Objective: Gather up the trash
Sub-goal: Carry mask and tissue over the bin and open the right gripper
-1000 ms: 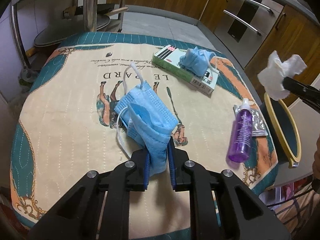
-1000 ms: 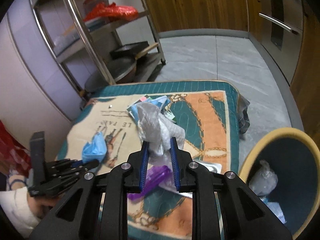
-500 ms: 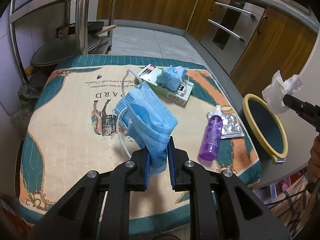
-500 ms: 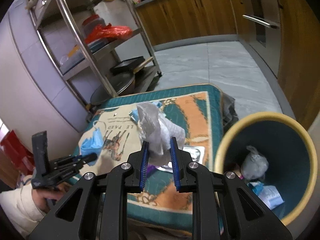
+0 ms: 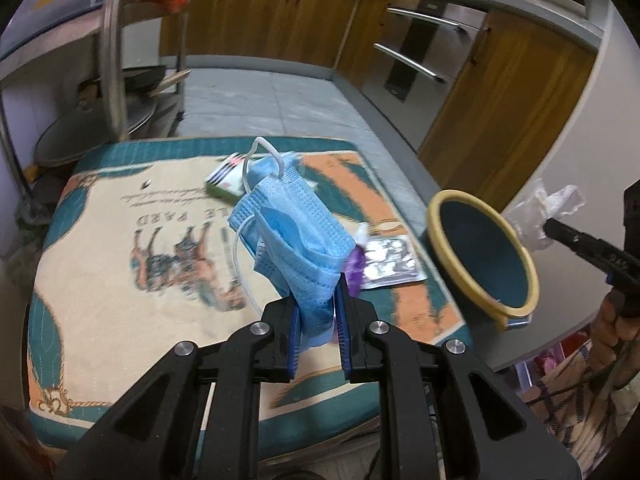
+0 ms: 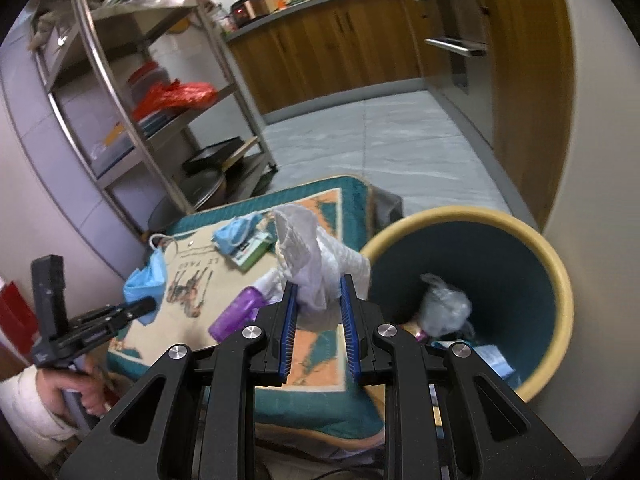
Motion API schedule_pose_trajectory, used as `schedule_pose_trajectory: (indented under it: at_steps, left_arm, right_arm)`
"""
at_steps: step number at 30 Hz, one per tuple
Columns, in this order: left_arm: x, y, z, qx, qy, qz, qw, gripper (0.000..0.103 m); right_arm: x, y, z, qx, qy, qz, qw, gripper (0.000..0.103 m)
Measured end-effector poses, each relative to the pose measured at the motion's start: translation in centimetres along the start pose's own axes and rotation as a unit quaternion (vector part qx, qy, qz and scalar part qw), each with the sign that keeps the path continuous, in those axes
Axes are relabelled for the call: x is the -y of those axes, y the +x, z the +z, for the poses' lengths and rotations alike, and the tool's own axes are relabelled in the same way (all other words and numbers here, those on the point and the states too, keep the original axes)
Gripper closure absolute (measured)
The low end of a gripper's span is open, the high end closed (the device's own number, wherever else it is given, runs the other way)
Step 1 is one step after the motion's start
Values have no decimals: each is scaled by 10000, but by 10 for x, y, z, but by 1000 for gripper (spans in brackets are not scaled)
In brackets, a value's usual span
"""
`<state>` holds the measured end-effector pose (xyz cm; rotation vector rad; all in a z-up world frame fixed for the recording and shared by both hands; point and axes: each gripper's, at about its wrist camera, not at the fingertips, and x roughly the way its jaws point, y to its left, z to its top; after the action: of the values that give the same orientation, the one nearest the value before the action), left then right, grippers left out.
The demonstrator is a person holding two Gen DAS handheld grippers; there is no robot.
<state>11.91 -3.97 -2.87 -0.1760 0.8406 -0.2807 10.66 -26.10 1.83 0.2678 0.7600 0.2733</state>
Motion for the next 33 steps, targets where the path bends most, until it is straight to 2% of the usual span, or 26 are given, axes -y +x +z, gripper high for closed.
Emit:
schedule_pose_trajectory:
  at_steps: [17, 33]
  left_arm:
    - [88, -2, 31, 217, 688, -573, 9957, 88]
    - [184, 47, 50, -14, 1492, -1294, 9803, 88]
  right_arm:
    - [44, -17, -14, 257, 634, -341, 9971, 80]
    - [72, -17, -24, 57, 964, -891, 9913, 80]
